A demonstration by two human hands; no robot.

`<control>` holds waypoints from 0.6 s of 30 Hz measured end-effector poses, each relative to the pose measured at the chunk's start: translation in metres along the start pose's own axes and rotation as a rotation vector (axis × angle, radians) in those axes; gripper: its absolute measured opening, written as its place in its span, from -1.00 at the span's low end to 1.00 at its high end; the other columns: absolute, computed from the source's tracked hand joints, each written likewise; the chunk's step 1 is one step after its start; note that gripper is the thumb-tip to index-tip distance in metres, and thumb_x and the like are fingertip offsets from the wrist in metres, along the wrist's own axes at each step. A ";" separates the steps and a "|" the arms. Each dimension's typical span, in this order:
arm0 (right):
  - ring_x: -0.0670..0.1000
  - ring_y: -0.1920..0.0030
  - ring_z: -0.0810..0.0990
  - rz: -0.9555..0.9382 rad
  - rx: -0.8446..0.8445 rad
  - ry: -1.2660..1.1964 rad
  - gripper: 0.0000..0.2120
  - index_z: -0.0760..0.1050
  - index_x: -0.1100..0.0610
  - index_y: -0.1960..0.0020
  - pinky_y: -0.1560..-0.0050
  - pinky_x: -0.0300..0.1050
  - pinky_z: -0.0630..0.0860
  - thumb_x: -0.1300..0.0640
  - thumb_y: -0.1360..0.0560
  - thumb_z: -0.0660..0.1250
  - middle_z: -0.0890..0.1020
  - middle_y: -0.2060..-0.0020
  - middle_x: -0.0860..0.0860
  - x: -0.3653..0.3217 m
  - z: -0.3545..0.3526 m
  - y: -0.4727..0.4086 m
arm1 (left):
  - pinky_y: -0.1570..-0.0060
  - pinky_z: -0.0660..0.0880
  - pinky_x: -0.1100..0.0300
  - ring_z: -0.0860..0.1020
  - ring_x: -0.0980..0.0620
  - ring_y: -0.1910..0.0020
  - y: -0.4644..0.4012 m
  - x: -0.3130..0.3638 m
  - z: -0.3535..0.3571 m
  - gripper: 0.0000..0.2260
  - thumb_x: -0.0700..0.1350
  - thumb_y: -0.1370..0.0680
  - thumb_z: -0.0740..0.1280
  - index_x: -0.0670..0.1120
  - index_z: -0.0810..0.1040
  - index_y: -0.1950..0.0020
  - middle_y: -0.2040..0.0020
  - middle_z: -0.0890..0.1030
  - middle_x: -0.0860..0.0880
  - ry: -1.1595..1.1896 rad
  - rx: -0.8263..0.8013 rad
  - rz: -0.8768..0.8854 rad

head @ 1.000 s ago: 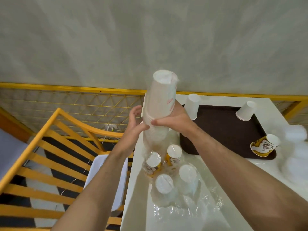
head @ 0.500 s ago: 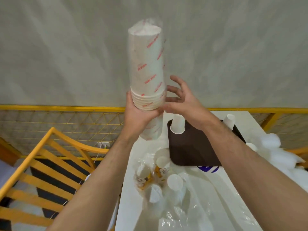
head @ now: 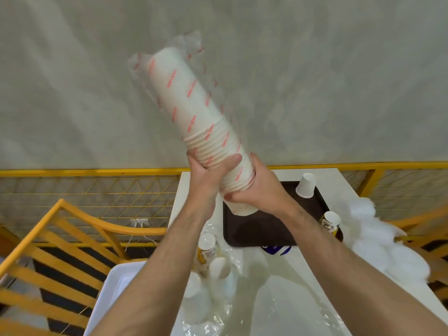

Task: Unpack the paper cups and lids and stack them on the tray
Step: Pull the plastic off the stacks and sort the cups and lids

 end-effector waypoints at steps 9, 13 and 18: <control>-0.17 -0.16 0.55 -0.149 0.221 0.058 -0.57 0.56 -0.02 -0.20 -0.11 -0.15 0.54 -0.07 -0.39 0.57 0.61 -0.10 -0.18 0.023 -0.041 0.040 | -0.12 0.59 -0.19 0.64 -0.04 -0.16 0.020 -0.014 0.026 -0.29 -0.24 -0.27 0.59 0.05 0.37 -0.31 -0.21 0.63 -0.05 0.120 0.176 0.066; -0.09 0.11 0.61 -0.134 0.103 -0.004 -0.94 0.61 -0.02 0.09 0.09 -0.20 0.53 0.08 -0.51 0.49 0.65 0.14 -0.14 0.028 -0.064 0.046 | -0.11 0.60 -0.19 0.64 -0.04 -0.15 0.026 -0.016 0.028 -0.28 -0.24 -0.27 0.59 0.07 0.37 -0.33 -0.22 0.62 -0.03 0.118 0.196 0.063; -0.20 0.25 0.51 -0.073 -0.175 0.207 -0.87 0.59 -0.02 0.17 0.19 -0.41 0.41 0.12 -0.43 0.54 0.58 0.29 -0.25 0.039 -0.093 0.051 | -0.09 0.61 -0.11 0.64 -0.03 -0.16 0.037 -0.019 0.036 -0.24 -0.24 -0.28 0.57 0.05 0.35 -0.40 -0.25 0.61 -0.04 0.123 0.179 0.068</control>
Point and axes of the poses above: each hand's wrist, its own y-axis away from the middle knuckle, its own z-axis out of the palm, x = y × z, the point moved 1 cm from there along -y, towards the middle knuckle
